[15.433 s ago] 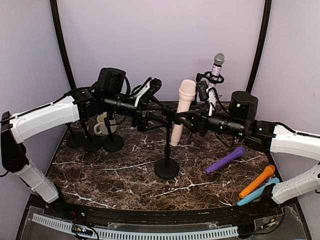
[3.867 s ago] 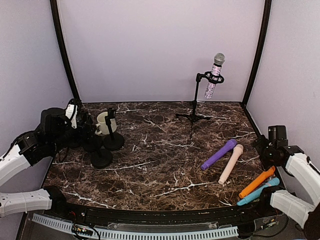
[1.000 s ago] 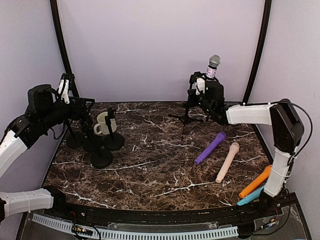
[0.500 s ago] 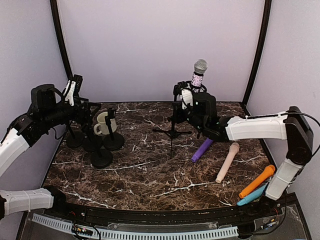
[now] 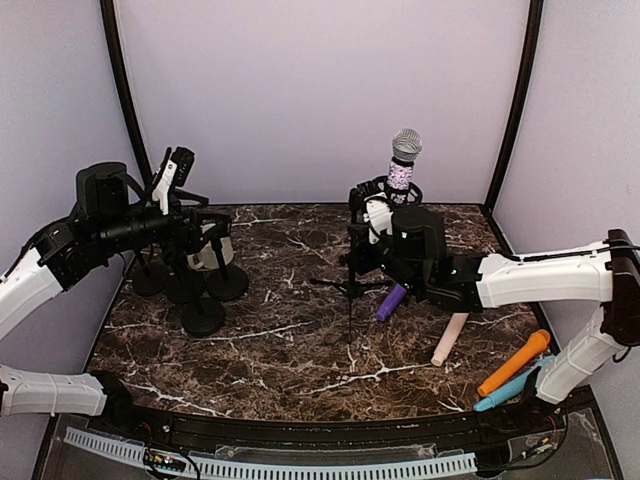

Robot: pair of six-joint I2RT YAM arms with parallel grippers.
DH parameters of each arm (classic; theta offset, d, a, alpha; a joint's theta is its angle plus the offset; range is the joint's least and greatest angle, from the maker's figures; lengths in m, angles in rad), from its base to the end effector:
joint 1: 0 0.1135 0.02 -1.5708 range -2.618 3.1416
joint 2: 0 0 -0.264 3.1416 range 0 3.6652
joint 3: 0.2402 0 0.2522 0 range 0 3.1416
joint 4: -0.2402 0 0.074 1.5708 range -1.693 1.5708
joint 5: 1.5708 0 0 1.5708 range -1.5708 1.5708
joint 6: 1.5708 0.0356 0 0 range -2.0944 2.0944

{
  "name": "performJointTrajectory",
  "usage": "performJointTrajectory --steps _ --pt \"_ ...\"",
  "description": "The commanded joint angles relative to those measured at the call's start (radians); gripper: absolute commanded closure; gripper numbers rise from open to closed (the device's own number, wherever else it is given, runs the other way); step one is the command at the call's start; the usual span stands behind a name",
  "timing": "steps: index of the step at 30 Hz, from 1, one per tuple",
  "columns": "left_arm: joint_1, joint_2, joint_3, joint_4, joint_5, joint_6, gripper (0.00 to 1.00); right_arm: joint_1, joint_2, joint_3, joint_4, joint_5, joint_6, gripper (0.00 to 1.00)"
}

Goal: Remove the microphone from the stand

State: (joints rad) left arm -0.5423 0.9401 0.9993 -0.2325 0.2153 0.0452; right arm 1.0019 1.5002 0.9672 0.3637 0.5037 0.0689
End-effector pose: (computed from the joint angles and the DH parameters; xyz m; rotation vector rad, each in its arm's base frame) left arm 0.1780 -0.1162 0.3823 0.6644 1.6429 -0.5496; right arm 0.2011 0.2827 0.2863 -0.4330 1.6767 0.3538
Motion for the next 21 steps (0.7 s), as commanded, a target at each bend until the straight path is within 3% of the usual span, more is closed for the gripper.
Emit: performJointTrajectory --steps 1,12,15,21 --pt "-0.068 0.043 0.044 0.022 -0.043 0.032 0.26 0.019 -0.058 -0.016 0.092 0.067 0.022 1.0" --pt "-0.141 0.067 0.028 0.104 -0.057 -0.027 0.26 0.024 -0.067 -0.063 0.085 0.078 0.076 0.99" --pt "-0.172 0.087 0.029 0.113 -0.086 -0.026 0.26 0.024 -0.077 -0.069 0.078 0.074 0.077 0.78" --pt "-0.251 0.133 0.02 0.159 -0.175 -0.039 0.26 0.027 -0.121 -0.096 0.077 0.061 0.086 0.51"
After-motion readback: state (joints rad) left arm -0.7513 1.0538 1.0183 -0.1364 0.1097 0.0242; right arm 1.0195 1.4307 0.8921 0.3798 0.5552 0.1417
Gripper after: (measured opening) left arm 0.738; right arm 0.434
